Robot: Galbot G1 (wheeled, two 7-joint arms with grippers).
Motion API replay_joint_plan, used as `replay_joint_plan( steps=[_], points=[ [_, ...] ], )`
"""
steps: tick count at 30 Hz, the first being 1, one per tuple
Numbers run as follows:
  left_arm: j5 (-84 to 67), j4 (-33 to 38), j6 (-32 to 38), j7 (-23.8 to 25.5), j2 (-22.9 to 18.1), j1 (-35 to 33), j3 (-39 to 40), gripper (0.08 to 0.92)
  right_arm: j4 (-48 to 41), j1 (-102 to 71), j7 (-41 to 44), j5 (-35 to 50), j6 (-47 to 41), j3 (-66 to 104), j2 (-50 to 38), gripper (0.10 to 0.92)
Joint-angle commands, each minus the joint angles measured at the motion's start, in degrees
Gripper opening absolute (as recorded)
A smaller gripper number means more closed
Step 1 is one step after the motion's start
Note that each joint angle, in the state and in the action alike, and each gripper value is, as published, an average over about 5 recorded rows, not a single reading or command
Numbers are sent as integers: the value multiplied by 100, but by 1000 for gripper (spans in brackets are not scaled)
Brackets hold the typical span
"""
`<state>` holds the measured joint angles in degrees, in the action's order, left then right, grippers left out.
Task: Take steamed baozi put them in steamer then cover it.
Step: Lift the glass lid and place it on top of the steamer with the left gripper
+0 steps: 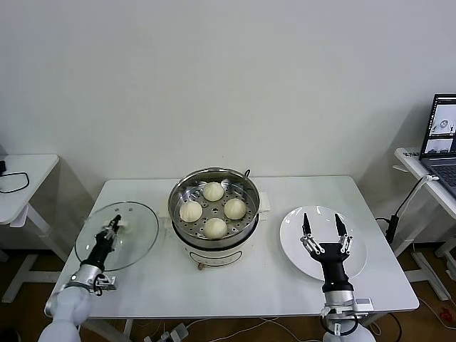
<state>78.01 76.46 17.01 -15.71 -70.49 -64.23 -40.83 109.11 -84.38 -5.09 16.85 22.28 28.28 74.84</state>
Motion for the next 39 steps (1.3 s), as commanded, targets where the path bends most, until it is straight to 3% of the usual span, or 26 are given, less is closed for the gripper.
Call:
replay_joint_plan(
  steps=[1, 8, 14, 26, 32, 39],
  points=[
    [-895, 2418, -656, 622, 138, -898, -543, 190, -16, 24, 3, 4, 5, -11, 0, 823],
    [-1843, 4056, -1744, 1727, 514, -1621, -147, 190, -53, 51, 13, 8, 30, -30, -10, 823],
    [-1641, 4619, -2378, 2322, 691, -1423, 793, 190, -104, 59, 25, 4, 80, -34, -1, 823],
    [-1005, 4681, -4322, 3235, 1070, 23, 3018, 190, -228, 36, 51, -109, 136, -23, 55, 823],
    [-787, 4371, -4885, 3352, 797, 870, 3882, 190, -284, 48, 50, -181, 146, -3, 107, 823],
    [-558, 3753, -5049, 3332, 374, 1468, 4453, 190, -281, -7, 51, -230, 163, 98, 127, 823]
  ],
)
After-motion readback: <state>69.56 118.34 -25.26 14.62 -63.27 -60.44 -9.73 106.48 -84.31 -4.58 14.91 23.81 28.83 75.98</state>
